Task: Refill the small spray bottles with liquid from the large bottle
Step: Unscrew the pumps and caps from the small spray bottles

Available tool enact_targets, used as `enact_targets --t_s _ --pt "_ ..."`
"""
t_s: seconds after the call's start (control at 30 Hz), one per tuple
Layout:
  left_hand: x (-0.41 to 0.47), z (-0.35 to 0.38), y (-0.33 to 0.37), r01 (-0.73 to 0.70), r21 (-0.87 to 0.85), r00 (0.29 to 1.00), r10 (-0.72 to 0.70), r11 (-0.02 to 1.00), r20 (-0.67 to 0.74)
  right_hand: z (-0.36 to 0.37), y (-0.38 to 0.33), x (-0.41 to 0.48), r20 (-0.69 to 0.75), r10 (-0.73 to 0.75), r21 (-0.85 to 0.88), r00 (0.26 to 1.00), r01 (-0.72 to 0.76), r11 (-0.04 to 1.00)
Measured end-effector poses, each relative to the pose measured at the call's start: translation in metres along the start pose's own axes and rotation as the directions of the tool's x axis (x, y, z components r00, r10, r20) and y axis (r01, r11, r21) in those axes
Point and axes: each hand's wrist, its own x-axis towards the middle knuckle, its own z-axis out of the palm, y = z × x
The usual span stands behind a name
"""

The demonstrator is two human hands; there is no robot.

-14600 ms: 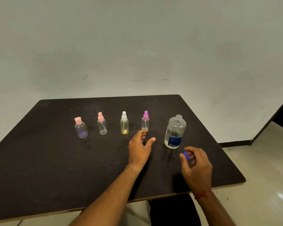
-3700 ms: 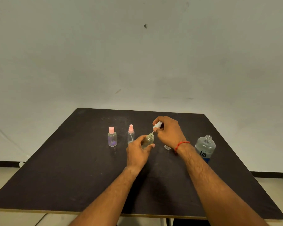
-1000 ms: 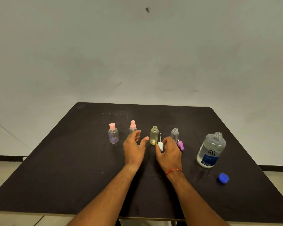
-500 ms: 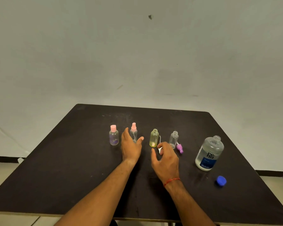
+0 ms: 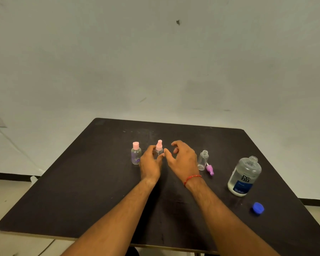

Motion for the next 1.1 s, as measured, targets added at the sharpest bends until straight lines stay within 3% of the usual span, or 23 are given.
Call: enact_targets --t_s 0.2,0.47,0.6,0.83,0.97,1.1 --pt "-0.006 -0.010 0.009 -0.099 -0.095 0.995 0.096 0.991 -0.037 0.005 -0.016 0.024 0.180 0.036 -0.014 0.983 -0.034 0.999" --pt "-0.017 -0.018 0.011 -0.162 0.027 0.987 0.161 0.987 0.028 0.003 -0.023 0.033 0.356 -0.014 -0.099 0.935 0.053 0.994" --pt "-0.019 -0.018 0.011 -0.154 0.075 0.987 0.149 0.985 0.068 -0.004 -0.024 0.030 0.444 -0.133 -0.085 0.886 0.190 0.978" --pt "-0.019 -0.019 0.010 -0.142 0.061 0.990 0.141 0.988 0.017 -0.010 -0.019 0.022 0.446 -0.174 0.068 0.878 0.161 0.985" --pt "-0.020 -0.019 0.013 -0.160 0.022 0.987 0.159 0.987 0.017 -0.005 -0.020 0.023 0.317 -0.073 -0.044 0.946 0.091 0.995" --pt "-0.022 -0.018 0.014 -0.139 0.034 0.990 0.138 0.990 0.017 -0.005 -0.026 0.026 0.398 -0.076 -0.025 0.914 0.094 0.995"
